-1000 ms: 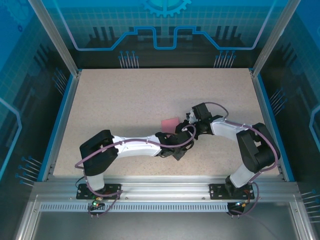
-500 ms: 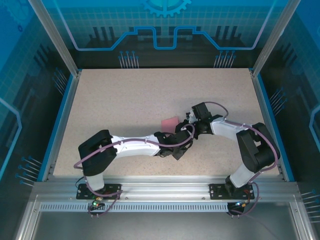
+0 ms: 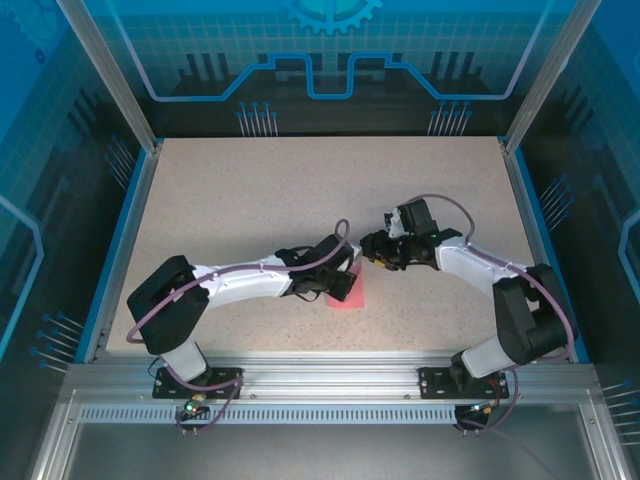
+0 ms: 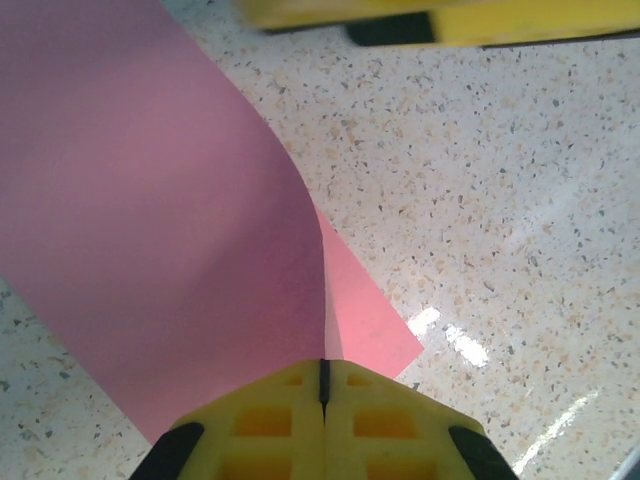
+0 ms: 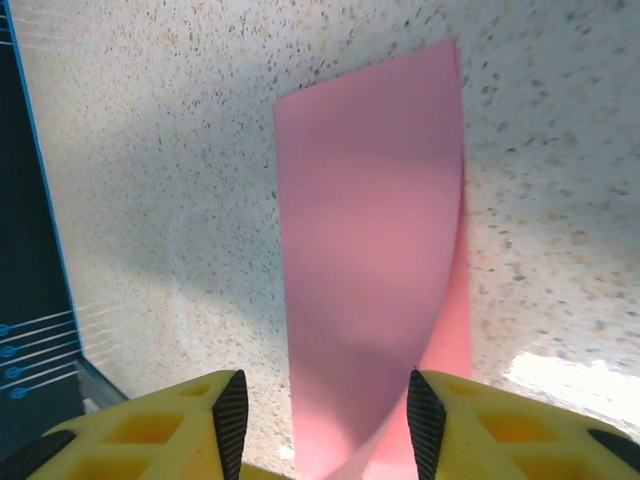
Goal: Fold a paper plane with a square sheet of paper (fold left side to right side)
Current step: Fold the triangle a second time at the center of the table.
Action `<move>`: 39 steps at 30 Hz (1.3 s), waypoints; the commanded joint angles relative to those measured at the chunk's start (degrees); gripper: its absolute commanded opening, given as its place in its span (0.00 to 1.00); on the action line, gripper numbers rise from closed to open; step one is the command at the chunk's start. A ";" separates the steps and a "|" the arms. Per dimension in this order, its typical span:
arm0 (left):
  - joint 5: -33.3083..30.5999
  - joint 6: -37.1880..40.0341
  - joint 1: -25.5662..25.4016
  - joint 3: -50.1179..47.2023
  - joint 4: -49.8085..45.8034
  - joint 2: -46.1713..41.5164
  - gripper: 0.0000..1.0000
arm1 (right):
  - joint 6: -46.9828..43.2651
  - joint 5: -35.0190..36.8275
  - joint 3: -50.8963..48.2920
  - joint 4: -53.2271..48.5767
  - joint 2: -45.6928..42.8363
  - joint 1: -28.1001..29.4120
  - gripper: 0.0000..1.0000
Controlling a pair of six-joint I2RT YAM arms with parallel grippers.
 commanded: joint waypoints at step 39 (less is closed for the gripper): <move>6.03 0.33 9.03 -0.93 -2.47 2.73 0.03 | -2.38 10.67 -5.54 -8.39 5.05 16.62 0.06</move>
